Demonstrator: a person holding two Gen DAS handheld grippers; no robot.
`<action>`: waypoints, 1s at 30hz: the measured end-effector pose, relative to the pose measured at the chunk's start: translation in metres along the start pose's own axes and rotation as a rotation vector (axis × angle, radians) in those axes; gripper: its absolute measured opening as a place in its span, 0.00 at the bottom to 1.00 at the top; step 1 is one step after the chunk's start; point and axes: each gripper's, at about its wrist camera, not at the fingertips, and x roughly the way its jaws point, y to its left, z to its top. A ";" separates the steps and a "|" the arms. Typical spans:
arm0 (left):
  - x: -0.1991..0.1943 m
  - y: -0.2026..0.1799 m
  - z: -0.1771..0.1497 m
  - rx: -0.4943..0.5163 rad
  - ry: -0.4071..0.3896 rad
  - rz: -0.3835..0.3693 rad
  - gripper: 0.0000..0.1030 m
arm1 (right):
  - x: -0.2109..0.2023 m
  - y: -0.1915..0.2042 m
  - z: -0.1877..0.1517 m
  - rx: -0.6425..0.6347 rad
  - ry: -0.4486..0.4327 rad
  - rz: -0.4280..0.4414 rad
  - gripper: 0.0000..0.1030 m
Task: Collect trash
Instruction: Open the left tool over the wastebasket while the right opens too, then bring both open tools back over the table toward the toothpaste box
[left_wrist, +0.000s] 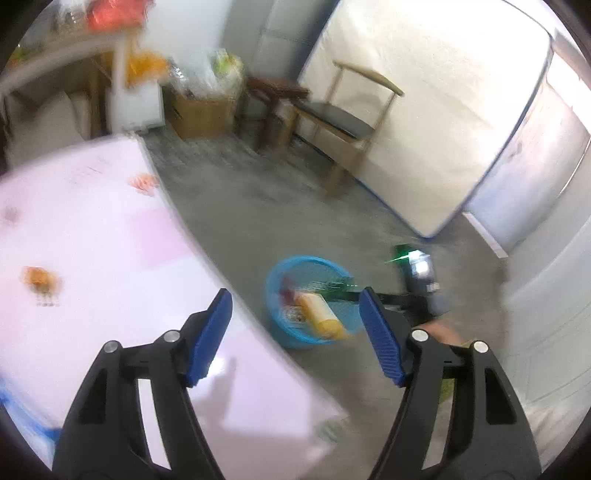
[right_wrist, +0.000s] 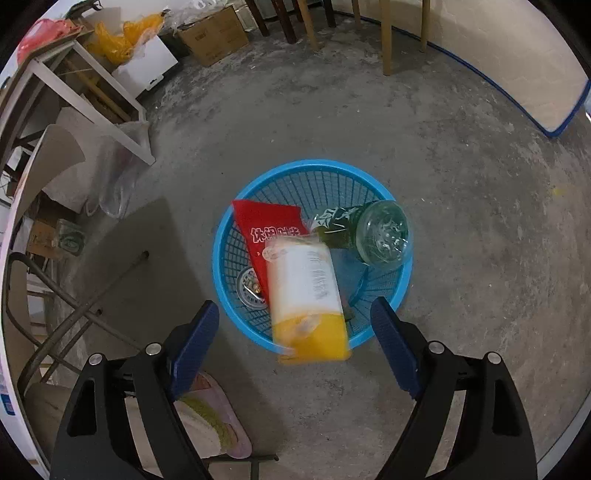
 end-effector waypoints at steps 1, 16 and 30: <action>-0.008 0.006 -0.009 0.007 -0.010 0.024 0.67 | -0.002 -0.001 -0.002 0.009 -0.002 0.001 0.79; -0.092 0.100 -0.129 -0.218 -0.068 0.182 0.67 | -0.119 0.041 -0.038 -0.055 -0.160 0.063 0.79; -0.143 0.151 -0.170 -0.408 -0.178 0.260 0.73 | -0.189 0.252 -0.065 -0.452 -0.180 0.339 0.83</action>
